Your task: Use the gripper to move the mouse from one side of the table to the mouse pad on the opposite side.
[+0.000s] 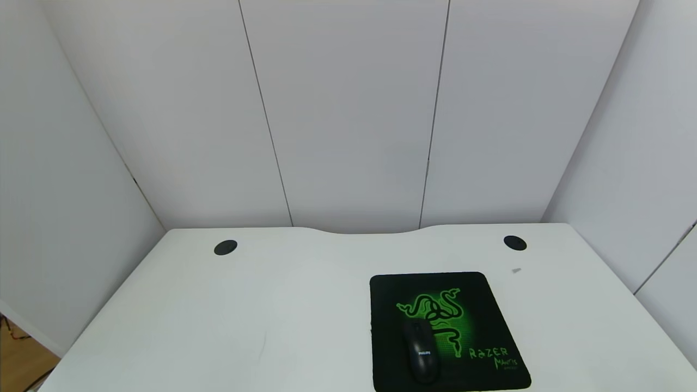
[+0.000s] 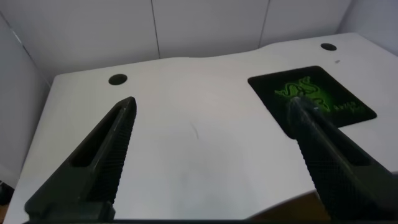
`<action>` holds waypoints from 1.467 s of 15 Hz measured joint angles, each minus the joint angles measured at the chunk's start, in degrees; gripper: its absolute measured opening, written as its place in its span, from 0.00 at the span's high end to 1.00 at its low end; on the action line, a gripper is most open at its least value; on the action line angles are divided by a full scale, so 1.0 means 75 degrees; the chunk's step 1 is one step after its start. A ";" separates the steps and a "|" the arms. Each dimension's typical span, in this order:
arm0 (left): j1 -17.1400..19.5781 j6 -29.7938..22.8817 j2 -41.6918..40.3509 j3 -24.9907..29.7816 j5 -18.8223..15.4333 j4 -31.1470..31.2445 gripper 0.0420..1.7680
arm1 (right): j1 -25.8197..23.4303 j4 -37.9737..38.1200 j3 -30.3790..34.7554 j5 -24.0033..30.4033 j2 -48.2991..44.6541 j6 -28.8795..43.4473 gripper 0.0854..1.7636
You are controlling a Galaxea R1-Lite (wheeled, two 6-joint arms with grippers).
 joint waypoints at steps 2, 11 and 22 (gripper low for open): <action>-0.0083 -0.0033 -0.0276 0.0063 -0.0075 0.0086 0.03 | -0.0002 0.0000 0.0000 0.0003 0.0000 0.0000 0.03; -0.0057 -0.0163 -0.1664 0.1482 0.1087 -0.2849 0.03 | 0.0000 -0.0008 0.0000 0.0000 0.0000 -0.0010 0.03; -0.0057 -0.0184 -0.1723 0.3077 0.1941 -0.1460 0.03 | 0.0000 -0.0008 0.0000 0.0000 0.0000 -0.0007 0.03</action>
